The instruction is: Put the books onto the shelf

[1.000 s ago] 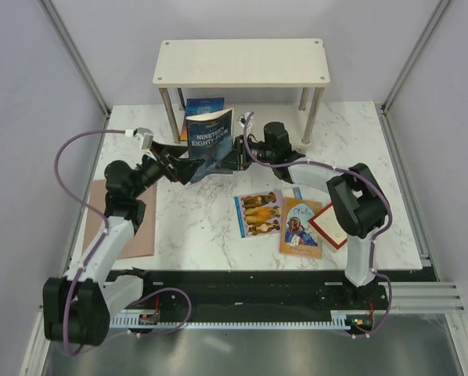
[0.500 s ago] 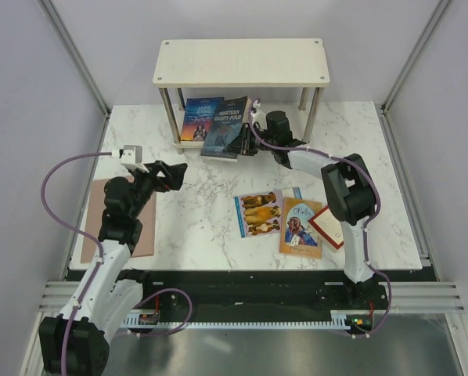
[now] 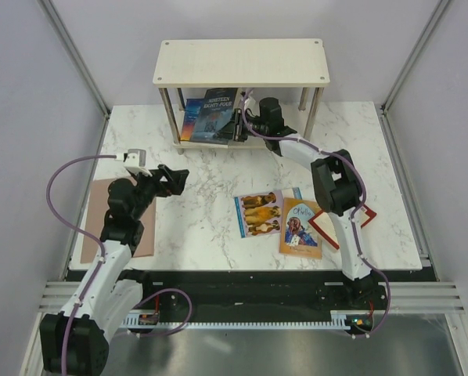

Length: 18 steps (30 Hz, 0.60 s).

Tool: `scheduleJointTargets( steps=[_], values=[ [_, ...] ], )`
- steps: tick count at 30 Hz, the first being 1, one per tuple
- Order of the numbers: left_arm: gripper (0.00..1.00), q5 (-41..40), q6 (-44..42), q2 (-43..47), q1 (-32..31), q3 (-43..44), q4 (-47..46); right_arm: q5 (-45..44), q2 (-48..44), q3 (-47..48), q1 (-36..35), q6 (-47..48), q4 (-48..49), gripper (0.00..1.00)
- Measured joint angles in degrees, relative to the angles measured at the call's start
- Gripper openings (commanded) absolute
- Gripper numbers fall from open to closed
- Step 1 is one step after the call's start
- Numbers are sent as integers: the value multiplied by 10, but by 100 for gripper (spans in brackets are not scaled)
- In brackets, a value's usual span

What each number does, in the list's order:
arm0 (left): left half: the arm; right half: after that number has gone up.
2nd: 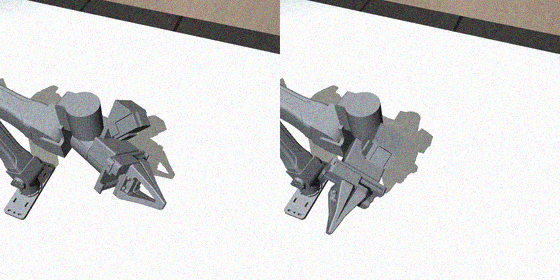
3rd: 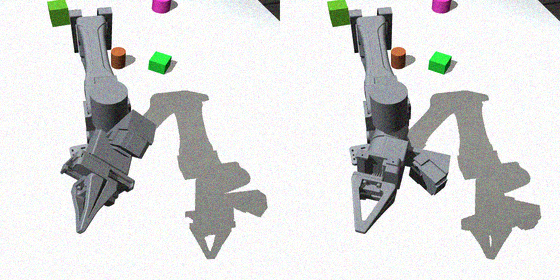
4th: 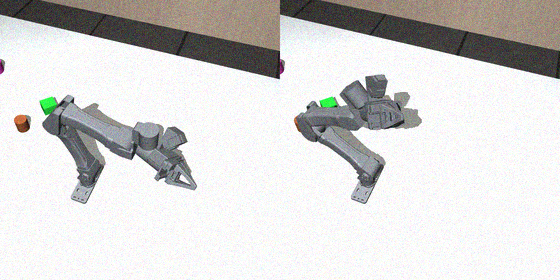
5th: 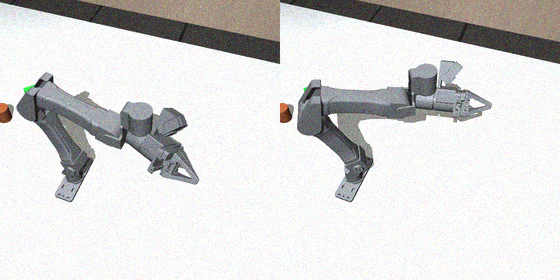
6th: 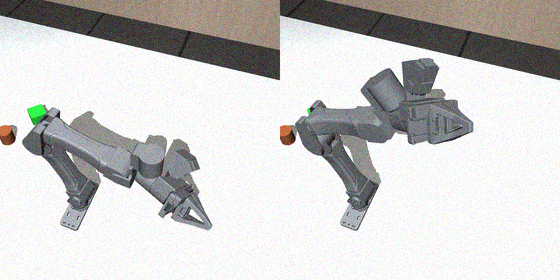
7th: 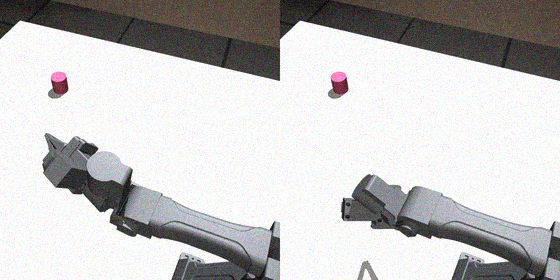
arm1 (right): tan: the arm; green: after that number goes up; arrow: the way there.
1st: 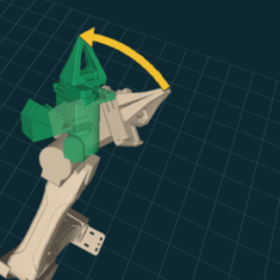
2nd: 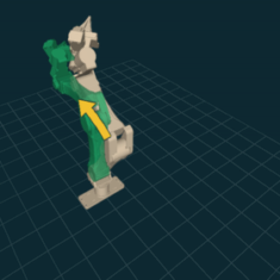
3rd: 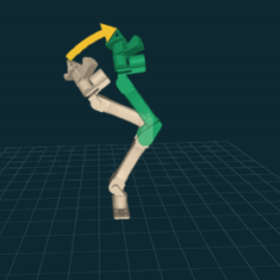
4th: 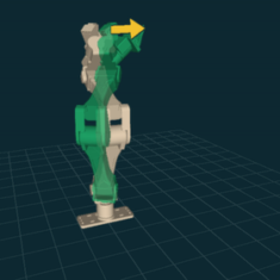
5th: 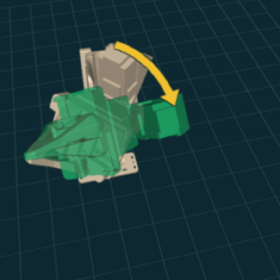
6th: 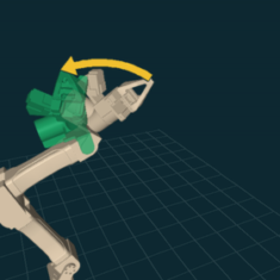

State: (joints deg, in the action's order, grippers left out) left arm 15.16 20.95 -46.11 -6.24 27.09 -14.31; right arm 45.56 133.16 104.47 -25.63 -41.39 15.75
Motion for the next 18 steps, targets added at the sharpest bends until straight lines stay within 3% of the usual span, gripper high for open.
scheduleJointTargets(
  steps=[13, 16, 18],
  values=[
    [100, 39, 0, -4, -5, -43, -13, 12, 139, 214, -1, -40, -86, 0],
    [100, 45, 1, -6, -7, -47, -19, 12, 149, 226, -2, -54, -94, 5],
    [100, 47, 1, -9, -11, -51, -23, 12, 151, 233, -2, -58, -103, 19]
  ],
)
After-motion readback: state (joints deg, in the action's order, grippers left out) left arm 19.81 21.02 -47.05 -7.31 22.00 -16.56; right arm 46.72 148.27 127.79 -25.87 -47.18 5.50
